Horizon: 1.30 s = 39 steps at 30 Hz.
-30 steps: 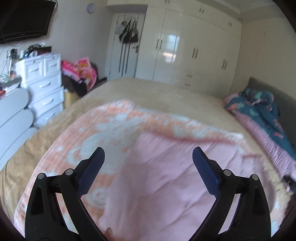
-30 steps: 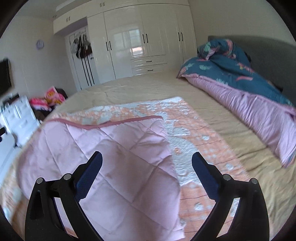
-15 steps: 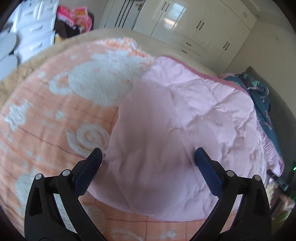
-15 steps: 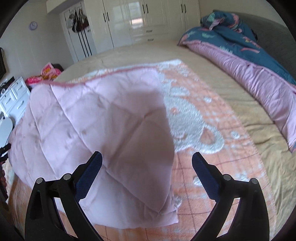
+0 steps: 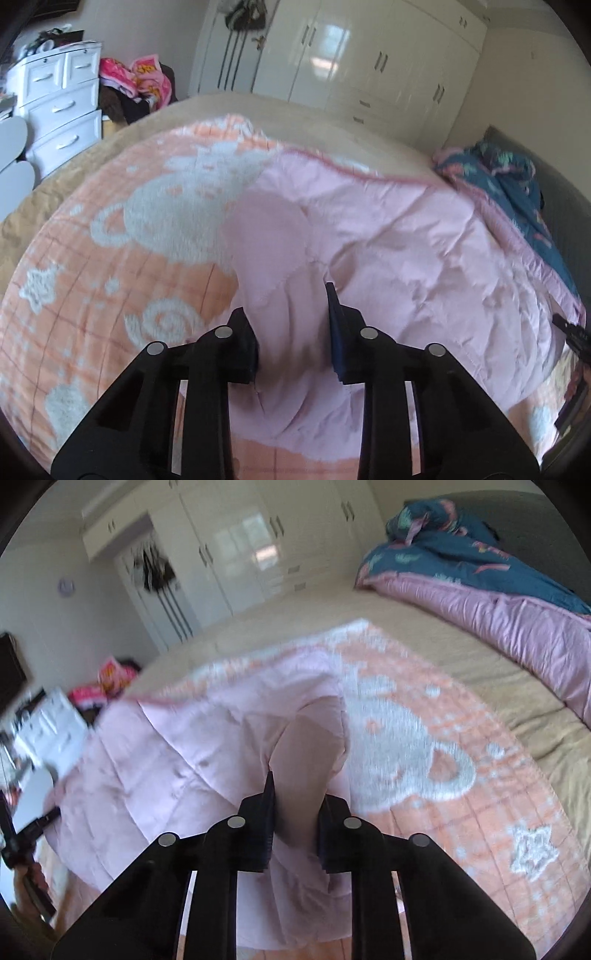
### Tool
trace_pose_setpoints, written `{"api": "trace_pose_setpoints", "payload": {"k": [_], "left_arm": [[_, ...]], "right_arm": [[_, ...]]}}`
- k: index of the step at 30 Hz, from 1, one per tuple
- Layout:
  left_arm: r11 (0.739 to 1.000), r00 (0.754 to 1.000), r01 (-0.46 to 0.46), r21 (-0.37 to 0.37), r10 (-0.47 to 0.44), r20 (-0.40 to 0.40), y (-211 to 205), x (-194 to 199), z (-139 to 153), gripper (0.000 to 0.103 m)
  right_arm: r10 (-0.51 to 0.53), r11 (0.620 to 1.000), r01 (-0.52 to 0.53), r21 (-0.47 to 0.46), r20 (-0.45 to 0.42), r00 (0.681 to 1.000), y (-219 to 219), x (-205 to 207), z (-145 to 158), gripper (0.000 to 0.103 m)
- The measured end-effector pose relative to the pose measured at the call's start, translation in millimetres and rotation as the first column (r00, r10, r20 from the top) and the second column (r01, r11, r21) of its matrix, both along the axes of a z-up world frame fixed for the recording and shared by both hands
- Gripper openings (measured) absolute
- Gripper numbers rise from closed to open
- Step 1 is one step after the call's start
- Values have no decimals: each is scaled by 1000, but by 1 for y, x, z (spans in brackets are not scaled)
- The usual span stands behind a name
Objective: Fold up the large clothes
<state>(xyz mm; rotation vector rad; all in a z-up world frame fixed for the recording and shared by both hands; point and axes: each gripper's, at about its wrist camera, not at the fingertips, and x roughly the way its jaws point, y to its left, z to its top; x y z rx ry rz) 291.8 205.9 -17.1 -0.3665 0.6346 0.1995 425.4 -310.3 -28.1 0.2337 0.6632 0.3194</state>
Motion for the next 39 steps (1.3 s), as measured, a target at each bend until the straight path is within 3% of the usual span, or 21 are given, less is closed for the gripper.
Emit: {"api": "trace_pose_setpoints", "payload": {"k": [6,15,21,30,33,35,36,38,39], "left_arm": [[998,999,-45,41,45,-1,5,27,6,19],[994,995,-70,84,75,-64,10,57,-9,19],[994,994,-70,84,77,-83,13,65,-17,19],[993,990,-77,89,87,-109,13,72,-29,20],[992,989,-85,88,94,-111,14,71,-27,21],[992,989,-91,82,100,-112,16,70,-25,24],[992,988,-96,76,104,-110,17,69,-24,27],[993,988,-103,64,110,-111,20,65,-20,32],[992,987,-108,63,114,-111,21,63,-18,39]], "right_arm": [[-44,998,46,-40,50,998,12,33,13,13],[-86,992,80,-93,-63,994,19,77,-32,13],[-80,983,66,-169,-79,994,32,86,-48,13],[-93,982,73,-172,-106,990,35,93,-58,16],[-103,986,86,-141,-116,988,30,92,-54,22],[-103,990,90,-105,-126,987,25,89,-50,45],[-106,991,94,-95,-128,986,24,86,-47,49],[-142,986,131,-99,-114,983,19,78,-40,78],[-146,987,139,-81,-98,984,15,74,-34,83]]}}
